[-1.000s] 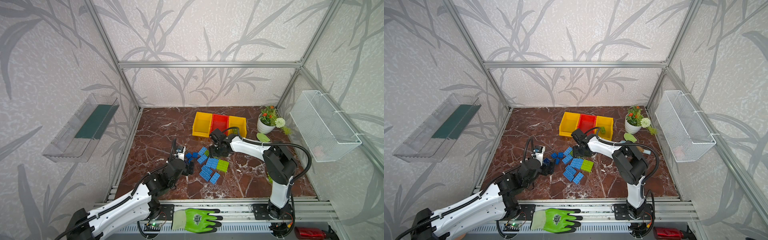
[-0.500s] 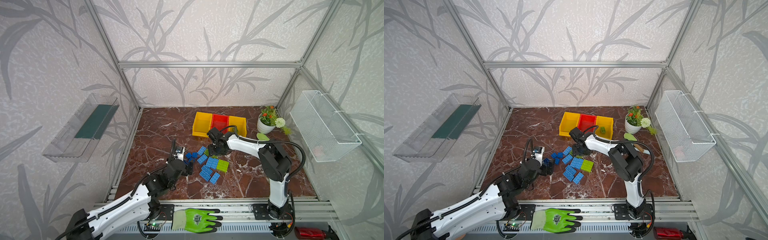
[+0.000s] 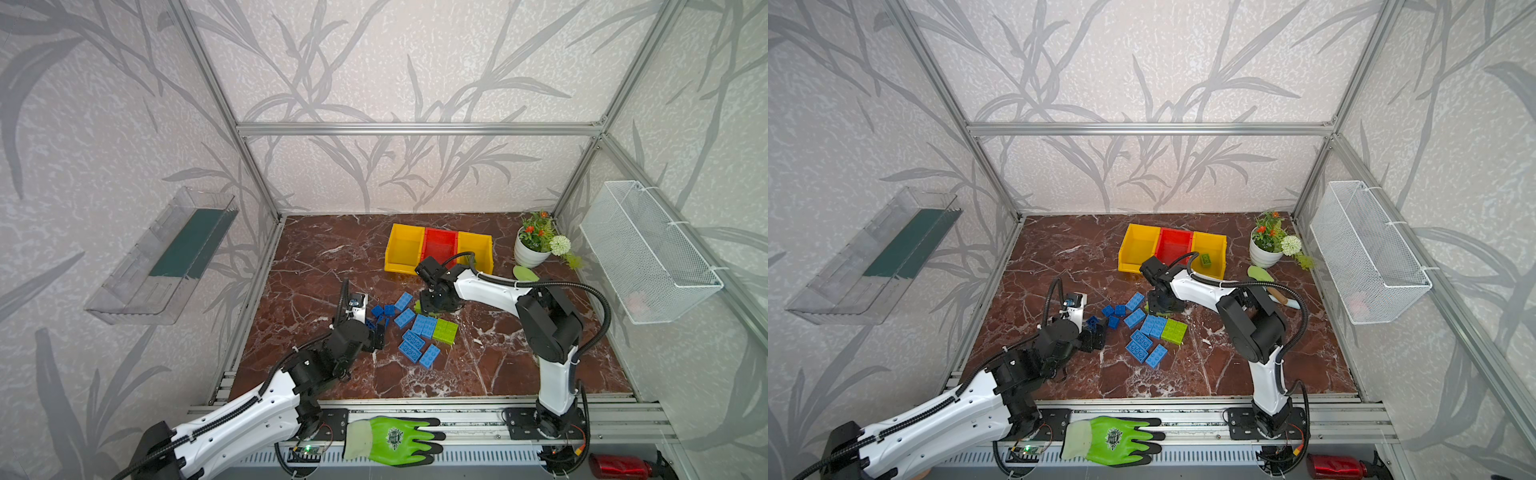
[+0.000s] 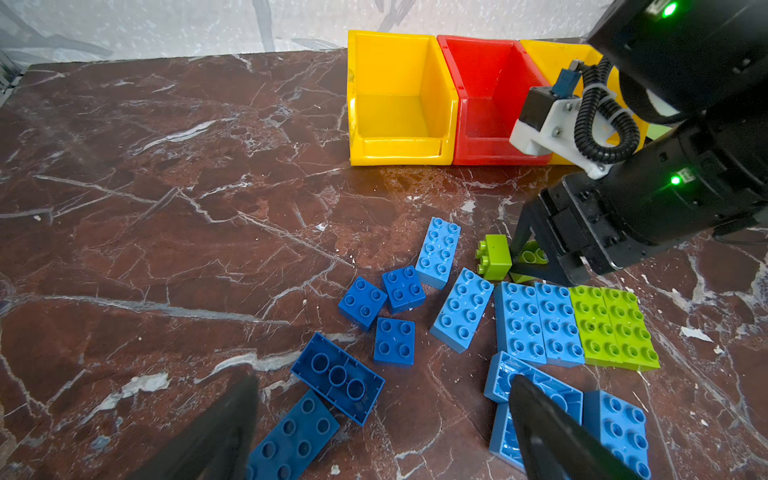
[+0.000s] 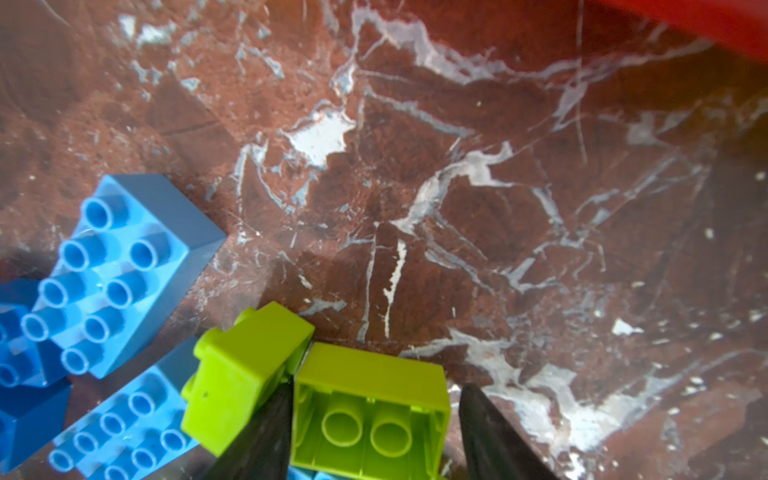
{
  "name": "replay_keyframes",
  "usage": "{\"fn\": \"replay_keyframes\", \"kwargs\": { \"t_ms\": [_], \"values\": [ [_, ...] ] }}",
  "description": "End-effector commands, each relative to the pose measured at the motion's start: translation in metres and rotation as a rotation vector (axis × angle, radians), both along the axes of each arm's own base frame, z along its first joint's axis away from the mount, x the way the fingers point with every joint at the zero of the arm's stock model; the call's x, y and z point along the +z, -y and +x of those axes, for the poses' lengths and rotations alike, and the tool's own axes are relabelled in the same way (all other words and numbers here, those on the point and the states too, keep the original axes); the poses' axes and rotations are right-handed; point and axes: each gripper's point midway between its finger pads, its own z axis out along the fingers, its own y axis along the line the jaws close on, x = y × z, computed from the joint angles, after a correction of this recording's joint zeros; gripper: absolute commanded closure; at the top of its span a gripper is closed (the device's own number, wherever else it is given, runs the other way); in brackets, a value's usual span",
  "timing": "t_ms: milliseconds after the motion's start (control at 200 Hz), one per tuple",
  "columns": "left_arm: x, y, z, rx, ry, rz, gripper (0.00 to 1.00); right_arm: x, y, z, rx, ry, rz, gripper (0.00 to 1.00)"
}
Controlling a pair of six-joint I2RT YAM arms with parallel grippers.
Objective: Sort the legos into containers by color
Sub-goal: 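Grasp a lime-green brick in the pile with the right gripper and lift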
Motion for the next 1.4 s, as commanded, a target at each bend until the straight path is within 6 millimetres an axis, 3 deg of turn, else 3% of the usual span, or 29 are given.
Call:
{"fn": "replay_keyframes", "kwargs": {
  "t_ms": [0,390,810,1395],
  "values": [
    [0.000,-0.008,-0.001,0.029,0.010,0.007,0.07,0.012,0.008,-0.003,-0.001,0.014,-0.029,0.37],
    [0.005,-0.010,-0.003,0.023,0.031,0.004,0.07,0.015,0.021,0.001,0.011,0.038,-0.069,0.44],
    [0.005,0.003,0.004,0.000,0.000,0.031,0.07,-0.005,0.020,0.004,0.030,-0.016,-0.051,0.54],
    [0.006,0.024,0.019,-0.016,-0.027,0.056,0.07,-0.018,0.021,0.007,0.030,-0.043,-0.035,0.45]
  ]
}}
